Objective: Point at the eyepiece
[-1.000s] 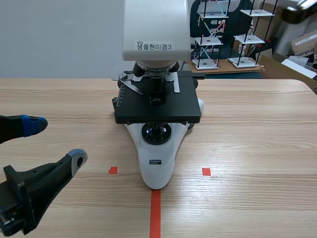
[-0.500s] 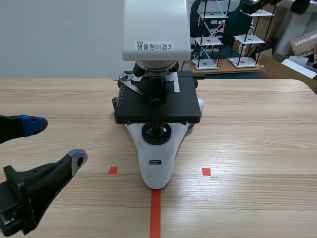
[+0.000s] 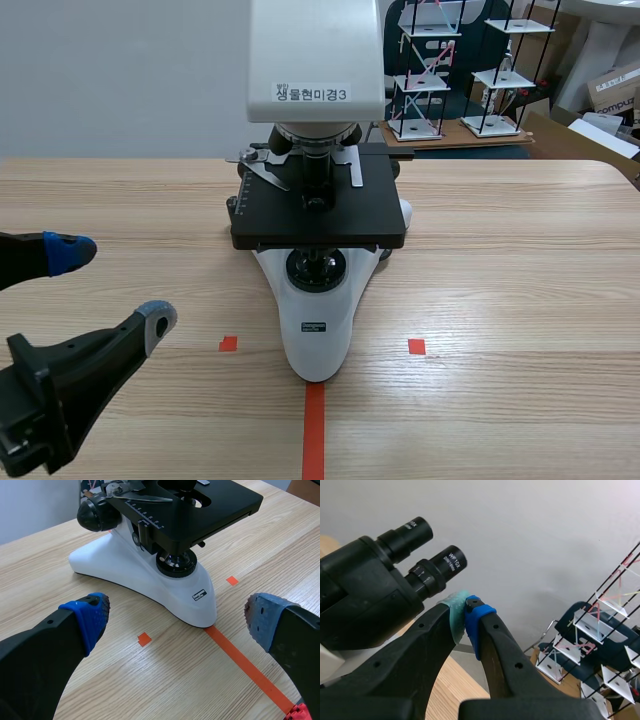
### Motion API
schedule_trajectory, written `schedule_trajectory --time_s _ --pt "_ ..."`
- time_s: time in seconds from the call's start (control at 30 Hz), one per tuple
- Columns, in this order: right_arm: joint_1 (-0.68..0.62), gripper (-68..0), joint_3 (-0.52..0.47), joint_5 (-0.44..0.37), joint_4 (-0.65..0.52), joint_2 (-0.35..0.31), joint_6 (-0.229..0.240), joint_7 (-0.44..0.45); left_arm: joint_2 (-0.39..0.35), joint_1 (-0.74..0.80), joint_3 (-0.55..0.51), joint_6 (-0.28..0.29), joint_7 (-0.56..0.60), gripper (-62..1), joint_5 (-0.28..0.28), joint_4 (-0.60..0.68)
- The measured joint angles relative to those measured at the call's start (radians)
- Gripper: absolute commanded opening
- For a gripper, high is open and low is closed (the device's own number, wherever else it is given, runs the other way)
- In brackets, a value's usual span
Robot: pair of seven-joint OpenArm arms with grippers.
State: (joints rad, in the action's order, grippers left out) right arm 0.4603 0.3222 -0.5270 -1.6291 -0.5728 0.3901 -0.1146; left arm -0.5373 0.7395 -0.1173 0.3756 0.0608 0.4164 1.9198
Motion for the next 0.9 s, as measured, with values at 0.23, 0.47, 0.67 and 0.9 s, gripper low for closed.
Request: schedule_trajectory --time_s 0.23,0.47,0.67,0.9 --pt "0.01 -67.3 0.0 0.002 0.014 0.002 0.011 -0.003 0.0 0.0 0.0 0.0 0.0 -3.9 0.0 0.0" --pt "0.01 -67.3 0.0 0.002 0.013 0.002 0.011 -0.003 0.0 0.0 0.0 0.0 0.0 -3.9 0.0 0.0" --pt "0.01 -67.4 0.0 0.002 0.013 0.002 0.011 -0.003 0.0 0.0 0.0 0.0 0.0 -3.9 0.0 0.0" --pt "0.01 -67.3 0.0 0.002 0.013 0.002 0.011 -0.003 0.0 0.0 0.0 0.0 0.0 -3.9 0.0 0.0"
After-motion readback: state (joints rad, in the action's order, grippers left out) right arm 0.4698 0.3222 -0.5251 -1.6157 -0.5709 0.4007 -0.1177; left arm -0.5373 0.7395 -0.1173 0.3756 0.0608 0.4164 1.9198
